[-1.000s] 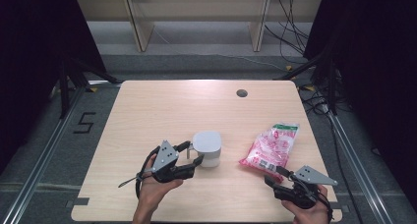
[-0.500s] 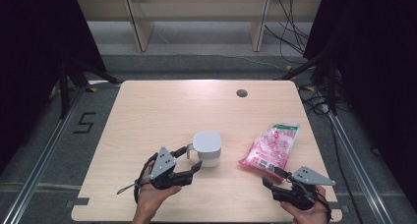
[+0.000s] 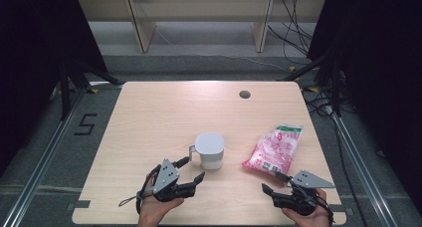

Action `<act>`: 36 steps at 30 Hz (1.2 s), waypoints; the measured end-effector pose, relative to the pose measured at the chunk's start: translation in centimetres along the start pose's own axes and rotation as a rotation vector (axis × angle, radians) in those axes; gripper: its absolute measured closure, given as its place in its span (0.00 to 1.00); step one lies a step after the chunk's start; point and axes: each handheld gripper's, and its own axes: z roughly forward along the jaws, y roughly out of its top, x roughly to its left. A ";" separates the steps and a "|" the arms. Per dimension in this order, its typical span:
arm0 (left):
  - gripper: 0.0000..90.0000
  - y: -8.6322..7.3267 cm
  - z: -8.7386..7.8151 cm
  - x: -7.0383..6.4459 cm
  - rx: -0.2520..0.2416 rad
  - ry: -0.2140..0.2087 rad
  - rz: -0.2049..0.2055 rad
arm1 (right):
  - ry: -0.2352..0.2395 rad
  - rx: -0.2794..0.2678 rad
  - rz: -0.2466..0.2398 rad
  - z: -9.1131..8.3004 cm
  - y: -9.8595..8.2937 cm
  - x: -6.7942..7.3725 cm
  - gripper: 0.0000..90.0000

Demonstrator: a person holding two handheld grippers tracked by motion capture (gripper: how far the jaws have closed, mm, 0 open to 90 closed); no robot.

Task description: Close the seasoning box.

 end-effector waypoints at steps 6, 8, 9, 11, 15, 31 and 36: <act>0.33 -0.8 0.0 -0.4 0.020 -0.006 -0.013 | -0.001 0.010 -0.020 0.0 -0.1 -0.1 0.37; 0.33 -1.1 0.0 -0.5 0.032 -0.006 -0.004 | -0.005 0.020 -0.031 0.0 -0.1 -0.2 0.37; 0.33 -1.4 0.0 -0.6 0.034 -0.013 -0.006 | -0.005 0.021 -0.030 0.0 -0.1 -0.1 0.37; 0.33 -1.7 -0.2 -0.7 0.039 -0.008 -0.008 | -0.001 0.024 0.009 0.0 -0.2 0.3 0.37; 0.31 -2.5 -0.5 -1.2 0.048 -0.010 -0.002 | 0.003 0.041 0.005 -0.1 -0.4 0.4 0.36; 0.30 -3.5 0.1 -3.0 0.072 -0.025 0.025 | -0.005 0.122 -0.075 -0.6 -2.2 0.8 0.34; 0.30 -3.6 0.1 -3.0 0.062 -0.015 -0.006 | -0.003 0.125 -0.064 -0.7 -2.5 1.1 0.34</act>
